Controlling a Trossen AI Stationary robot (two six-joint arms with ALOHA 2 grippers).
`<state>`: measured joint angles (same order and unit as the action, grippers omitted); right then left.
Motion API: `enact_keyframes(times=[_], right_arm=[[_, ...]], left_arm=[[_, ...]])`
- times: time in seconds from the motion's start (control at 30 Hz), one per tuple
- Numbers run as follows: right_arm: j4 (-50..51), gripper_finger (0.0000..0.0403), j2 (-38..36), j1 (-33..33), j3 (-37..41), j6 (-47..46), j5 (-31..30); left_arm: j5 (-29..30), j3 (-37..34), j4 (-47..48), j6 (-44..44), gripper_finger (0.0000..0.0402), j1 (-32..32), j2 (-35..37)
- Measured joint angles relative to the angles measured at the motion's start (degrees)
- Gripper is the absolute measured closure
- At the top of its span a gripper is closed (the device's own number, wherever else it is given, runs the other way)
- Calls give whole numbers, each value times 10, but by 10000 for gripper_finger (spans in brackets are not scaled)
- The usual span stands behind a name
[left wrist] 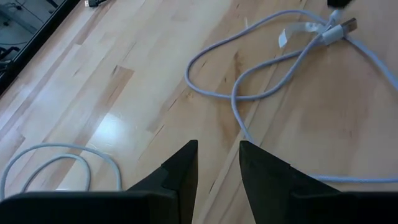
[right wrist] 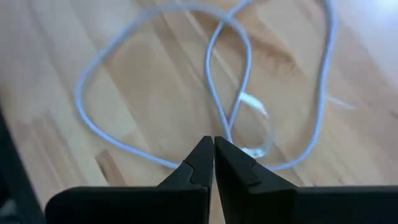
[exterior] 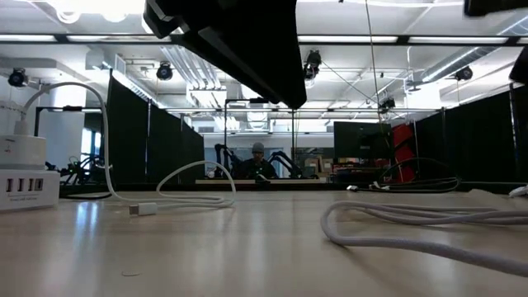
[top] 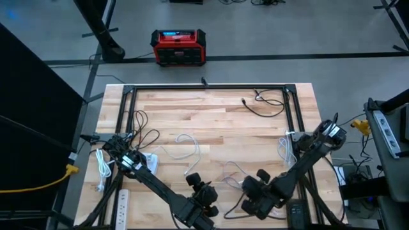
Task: Insert USB
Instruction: Insert the purple charger cable into the black outlet extension
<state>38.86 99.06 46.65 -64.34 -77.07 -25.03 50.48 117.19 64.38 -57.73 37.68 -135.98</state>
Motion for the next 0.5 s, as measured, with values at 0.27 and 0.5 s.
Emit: enact_keyframes(times=[0.27,0.5], right_arm=[[-34,401,-11,0,12,19,75],[-57,364,-10,-75,10,127,186]], left_arm=[[0,0,0,2,296,0,0],[0,0,-2,2,296,0,0]])
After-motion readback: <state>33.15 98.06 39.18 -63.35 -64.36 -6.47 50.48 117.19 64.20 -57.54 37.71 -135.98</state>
